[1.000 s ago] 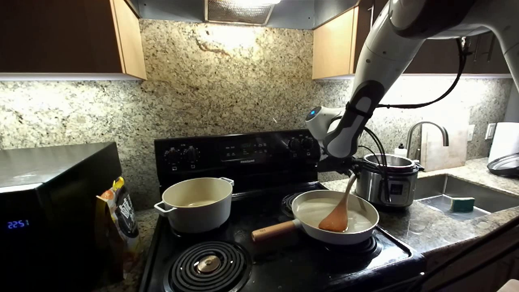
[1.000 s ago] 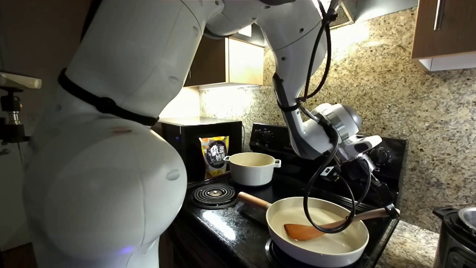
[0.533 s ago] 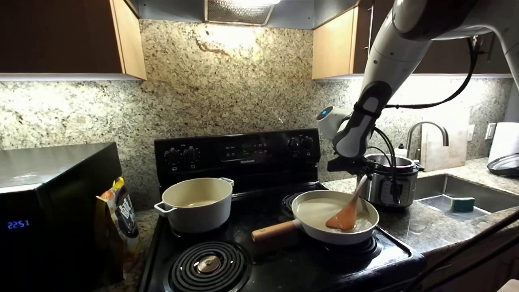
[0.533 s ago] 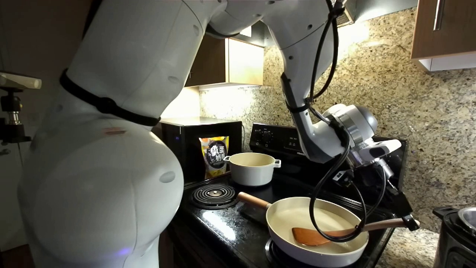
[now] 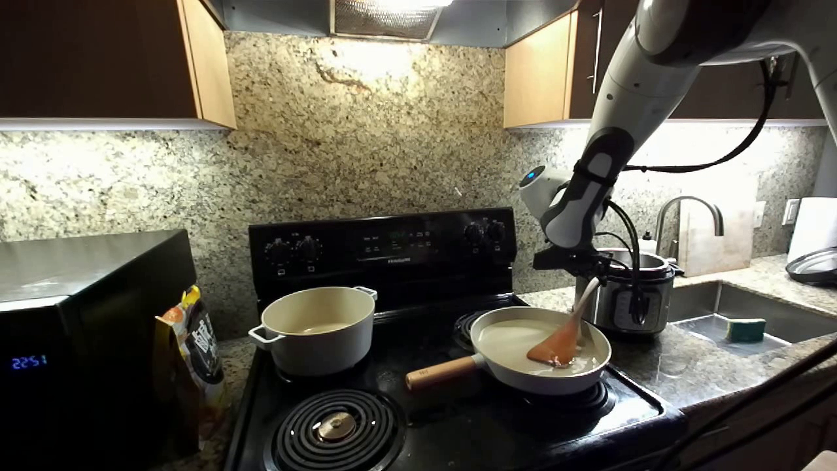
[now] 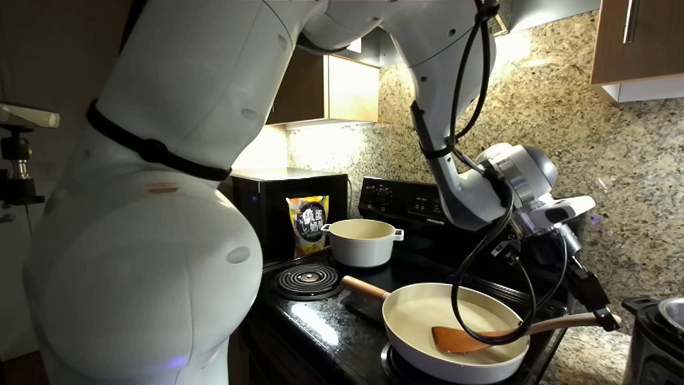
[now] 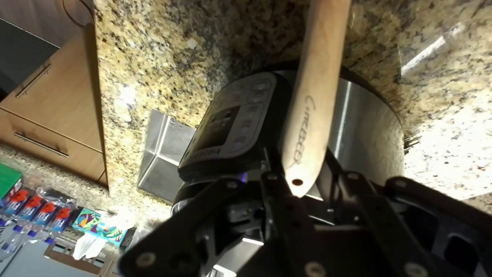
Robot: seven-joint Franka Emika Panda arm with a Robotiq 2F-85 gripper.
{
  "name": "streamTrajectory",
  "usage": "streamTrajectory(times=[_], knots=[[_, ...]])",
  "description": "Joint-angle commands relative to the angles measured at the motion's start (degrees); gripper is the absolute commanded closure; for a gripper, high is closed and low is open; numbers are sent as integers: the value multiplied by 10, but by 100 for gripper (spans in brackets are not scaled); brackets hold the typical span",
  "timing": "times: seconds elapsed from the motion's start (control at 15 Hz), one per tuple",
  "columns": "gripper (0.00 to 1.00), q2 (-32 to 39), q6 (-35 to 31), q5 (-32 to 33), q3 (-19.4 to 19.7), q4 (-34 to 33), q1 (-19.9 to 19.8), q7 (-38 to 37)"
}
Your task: Stir the water in the pan with the spatula
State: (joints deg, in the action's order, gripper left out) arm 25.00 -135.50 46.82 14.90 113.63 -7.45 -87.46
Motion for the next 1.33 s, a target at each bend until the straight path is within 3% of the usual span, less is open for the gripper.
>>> streamTrajectory(times=[0.0,0.6,1.27], knots=[[93,-2,15,-20,1,-17,-2,27],[93,27,54,-38,-4,-94,1,56],[93,55,86,-34,-25,-162,33,79]])
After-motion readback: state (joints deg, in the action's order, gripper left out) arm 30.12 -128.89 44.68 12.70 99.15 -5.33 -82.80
